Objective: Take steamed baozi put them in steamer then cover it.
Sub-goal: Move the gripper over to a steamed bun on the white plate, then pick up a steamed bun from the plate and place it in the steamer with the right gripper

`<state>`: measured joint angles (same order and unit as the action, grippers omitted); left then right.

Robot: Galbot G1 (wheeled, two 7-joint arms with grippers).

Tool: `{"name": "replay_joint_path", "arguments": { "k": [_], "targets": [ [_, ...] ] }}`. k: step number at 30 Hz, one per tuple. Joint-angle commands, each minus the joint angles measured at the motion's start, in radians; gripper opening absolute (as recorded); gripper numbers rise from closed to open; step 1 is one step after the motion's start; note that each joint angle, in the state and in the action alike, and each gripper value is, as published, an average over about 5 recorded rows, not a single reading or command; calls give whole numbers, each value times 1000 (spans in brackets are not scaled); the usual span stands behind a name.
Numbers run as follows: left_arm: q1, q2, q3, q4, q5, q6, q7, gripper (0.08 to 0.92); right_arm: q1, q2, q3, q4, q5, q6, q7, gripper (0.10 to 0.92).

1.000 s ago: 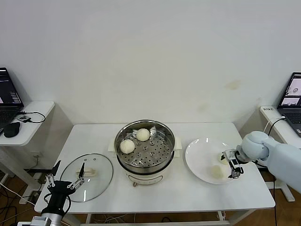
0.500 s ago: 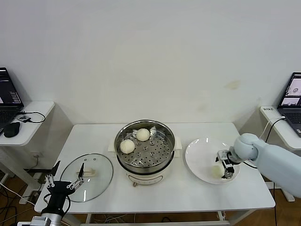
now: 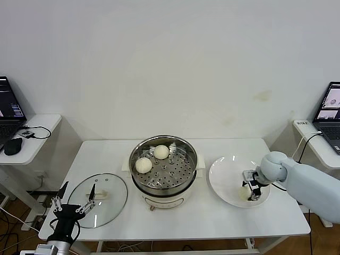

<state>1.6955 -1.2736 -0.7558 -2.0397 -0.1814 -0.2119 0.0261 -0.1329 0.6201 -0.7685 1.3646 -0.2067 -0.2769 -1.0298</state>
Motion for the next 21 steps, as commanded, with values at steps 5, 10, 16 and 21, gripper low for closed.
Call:
{"name": "replay_joint_path", "arguments": {
  "k": [5,10,16,21],
  "targets": [
    [0,0,0,-3,0,0,0,823,30,-19,5,8,16,0,-17,595],
    [1,0,5,-7,0,0,-1,823,69,-45,24,32,43,-3,-35,578],
    [-2,5,9,-12,0,2,-1,823,285,-56,-34,54,129,-9,-54,577],
    [-2,5,13,-18,-1,1,-1,823,514,-10,-135,60,226,-13,-62,577]
  ]
}}
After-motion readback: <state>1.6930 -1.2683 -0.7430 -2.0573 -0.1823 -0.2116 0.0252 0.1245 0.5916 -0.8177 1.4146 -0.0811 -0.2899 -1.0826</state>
